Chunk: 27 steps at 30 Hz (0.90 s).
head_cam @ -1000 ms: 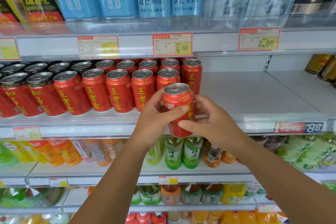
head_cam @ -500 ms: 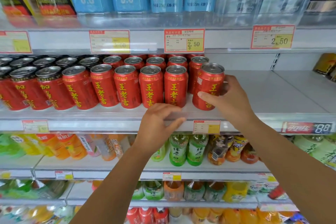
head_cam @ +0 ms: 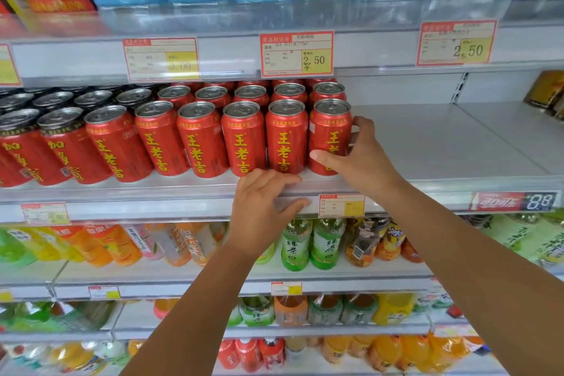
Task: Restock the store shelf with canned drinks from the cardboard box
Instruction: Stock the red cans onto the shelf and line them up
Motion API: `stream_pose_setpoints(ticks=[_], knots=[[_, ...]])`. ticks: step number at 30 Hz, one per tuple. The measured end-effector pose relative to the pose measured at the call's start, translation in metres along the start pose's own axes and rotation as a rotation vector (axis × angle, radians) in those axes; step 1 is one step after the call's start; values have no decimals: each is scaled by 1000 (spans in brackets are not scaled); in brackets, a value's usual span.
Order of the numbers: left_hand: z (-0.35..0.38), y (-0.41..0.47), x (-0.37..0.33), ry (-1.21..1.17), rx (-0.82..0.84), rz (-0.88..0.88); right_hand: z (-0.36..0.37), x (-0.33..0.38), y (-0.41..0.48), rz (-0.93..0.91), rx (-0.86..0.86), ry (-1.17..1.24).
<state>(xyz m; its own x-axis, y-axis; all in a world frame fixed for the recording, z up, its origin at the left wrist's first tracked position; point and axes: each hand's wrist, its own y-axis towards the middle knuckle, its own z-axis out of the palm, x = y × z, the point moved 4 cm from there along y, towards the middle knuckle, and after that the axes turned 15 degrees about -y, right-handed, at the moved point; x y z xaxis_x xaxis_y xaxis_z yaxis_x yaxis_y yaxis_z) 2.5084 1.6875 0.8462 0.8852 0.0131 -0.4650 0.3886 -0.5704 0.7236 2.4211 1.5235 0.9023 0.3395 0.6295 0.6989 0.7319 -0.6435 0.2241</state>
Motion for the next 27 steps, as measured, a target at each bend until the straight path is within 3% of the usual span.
stream_pose_setpoints(ticks=[3, 7, 9, 13, 17, 24, 27], knots=[[-3, 0, -3, 4, -20, -5, -11, -5, -10, -3, -60, 52], [6, -9, -32, 37, -84, 126, -50, -23, -53, -67, -367, 215], [30, -20, -52, -37, -21, 164, -66, -44, -81, -57, -457, 224], [112, -64, -83, -279, 314, 101, -71, -122, -131, 115, -453, 174], [204, -154, -85, -391, 707, -168, -50, -234, -195, 461, -345, 94], [316, -348, -18, -233, 1380, -609, 48, -442, -340, 1152, -56, 38], [360, -415, 16, -139, 1527, -698, 116, -521, -403, 1324, 83, 31]])
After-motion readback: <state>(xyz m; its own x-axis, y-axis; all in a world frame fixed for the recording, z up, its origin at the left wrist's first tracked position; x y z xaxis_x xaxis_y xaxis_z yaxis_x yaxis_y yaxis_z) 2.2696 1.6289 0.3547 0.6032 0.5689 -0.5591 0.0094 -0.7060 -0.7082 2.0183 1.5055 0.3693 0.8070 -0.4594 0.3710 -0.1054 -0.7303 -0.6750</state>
